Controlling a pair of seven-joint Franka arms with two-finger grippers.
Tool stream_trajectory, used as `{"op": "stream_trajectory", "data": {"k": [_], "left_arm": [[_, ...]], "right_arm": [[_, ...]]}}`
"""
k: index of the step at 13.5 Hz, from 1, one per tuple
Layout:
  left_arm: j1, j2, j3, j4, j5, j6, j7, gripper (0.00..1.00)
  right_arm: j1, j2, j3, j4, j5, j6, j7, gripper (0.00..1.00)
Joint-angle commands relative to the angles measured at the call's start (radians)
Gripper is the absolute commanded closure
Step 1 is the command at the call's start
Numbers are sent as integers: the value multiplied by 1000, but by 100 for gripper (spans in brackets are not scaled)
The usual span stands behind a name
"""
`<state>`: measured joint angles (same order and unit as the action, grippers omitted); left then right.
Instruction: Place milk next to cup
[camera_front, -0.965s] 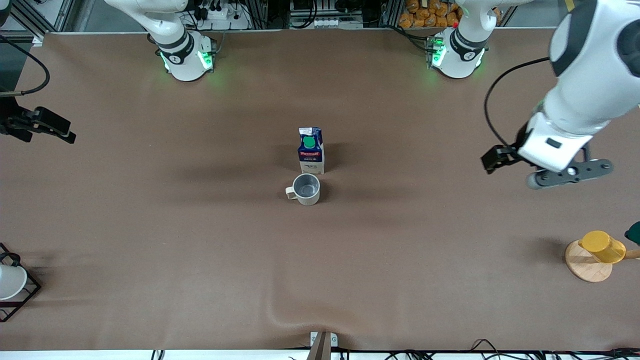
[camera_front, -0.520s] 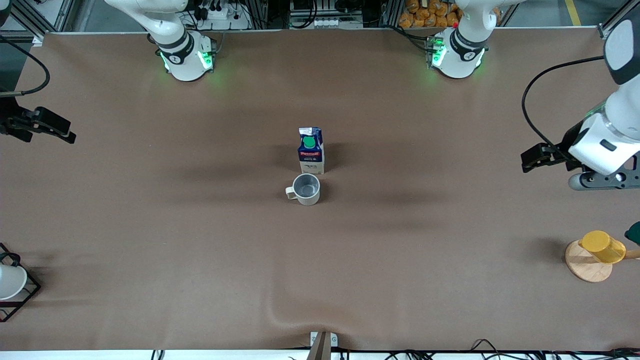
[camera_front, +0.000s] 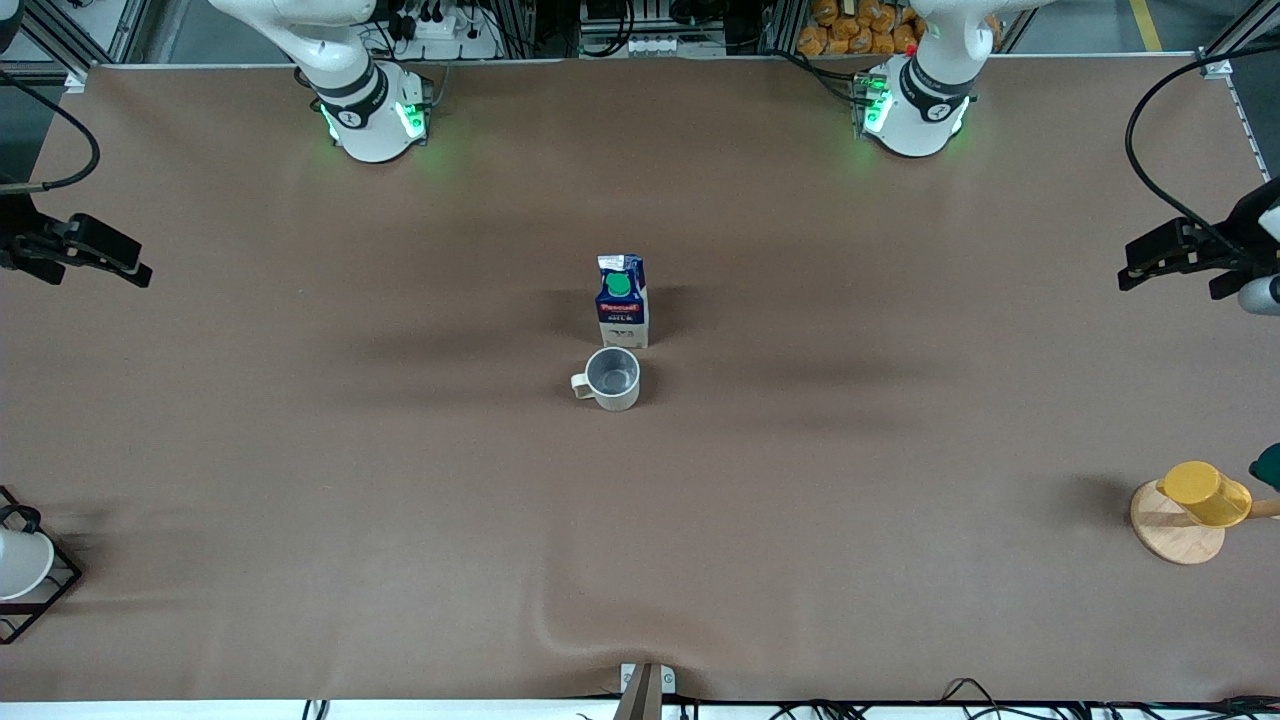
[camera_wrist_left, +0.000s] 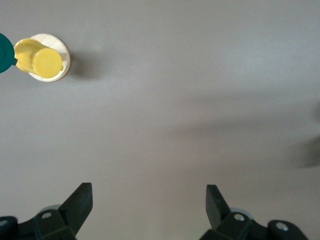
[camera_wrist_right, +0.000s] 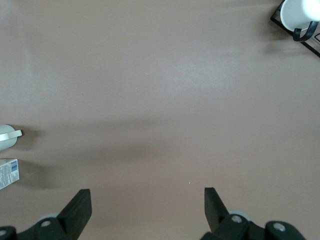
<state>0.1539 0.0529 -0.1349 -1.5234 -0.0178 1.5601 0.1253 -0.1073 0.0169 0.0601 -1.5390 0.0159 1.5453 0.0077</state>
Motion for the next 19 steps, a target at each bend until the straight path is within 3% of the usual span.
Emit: {"op": "stream_trajectory", "data": {"k": [1, 5, 8, 19], "left_arm": [[-13, -10, 3, 2, -16, -14, -9, 0], [-14, -8, 4, 2, -5, -14, -35, 0], [-31, -1, 1, 2, -4, -9, -156, 0], [-31, -47, -8, -26, 2, -35, -159, 0]], "right_arm": [[-17, 12, 15, 25, 2, -17, -9, 0], [-14, 12, 15, 25, 2, -16, -9, 0], [-15, 12, 15, 25, 2, -17, -9, 0], [-25, 12, 15, 25, 4, -16, -11, 0]]}}
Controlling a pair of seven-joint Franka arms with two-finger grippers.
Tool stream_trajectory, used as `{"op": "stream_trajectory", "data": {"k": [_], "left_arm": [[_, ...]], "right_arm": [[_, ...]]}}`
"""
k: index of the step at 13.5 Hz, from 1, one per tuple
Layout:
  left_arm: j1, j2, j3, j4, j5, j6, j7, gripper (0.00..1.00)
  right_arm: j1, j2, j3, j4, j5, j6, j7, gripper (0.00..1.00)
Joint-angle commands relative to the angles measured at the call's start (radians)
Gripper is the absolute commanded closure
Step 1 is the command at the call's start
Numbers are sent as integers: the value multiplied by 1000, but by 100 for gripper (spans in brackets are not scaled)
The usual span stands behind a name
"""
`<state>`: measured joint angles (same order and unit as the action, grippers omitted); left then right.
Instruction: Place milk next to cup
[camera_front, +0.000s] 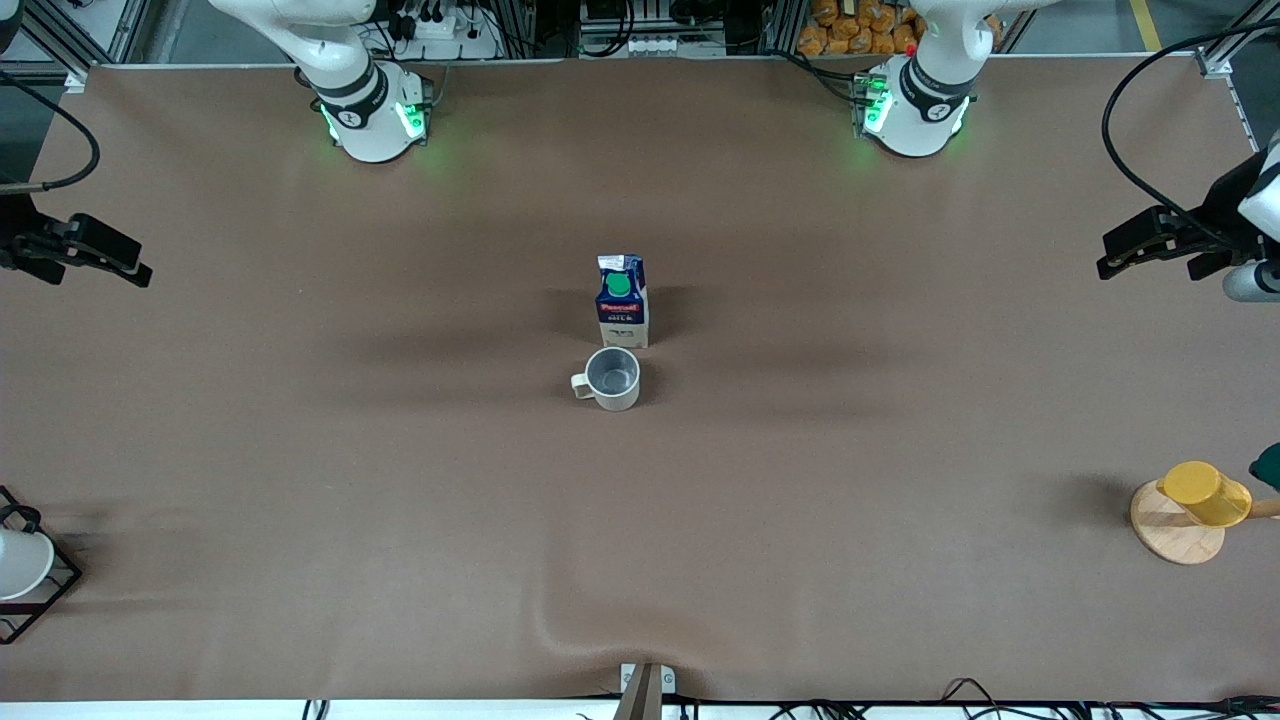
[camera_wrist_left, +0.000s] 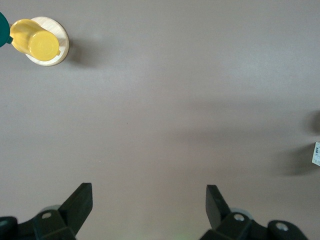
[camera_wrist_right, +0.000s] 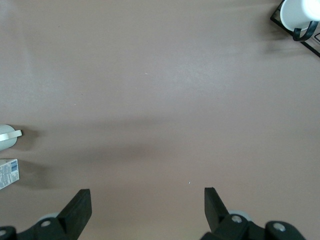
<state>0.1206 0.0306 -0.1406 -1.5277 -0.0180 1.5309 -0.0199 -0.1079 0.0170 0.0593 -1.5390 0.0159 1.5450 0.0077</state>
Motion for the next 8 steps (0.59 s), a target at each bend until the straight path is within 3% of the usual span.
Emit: {"op": "stream_trajectory", "data": {"k": [1, 8], "left_arm": [[2, -23, -10, -22, 3, -6, -15, 0], [7, -23, -25, -20, 26, -6, -18, 0]], "right_arm": [[-24, 12, 16, 23, 4, -16, -12, 0], [-27, 12, 16, 23, 12, -16, -8, 0]]}}
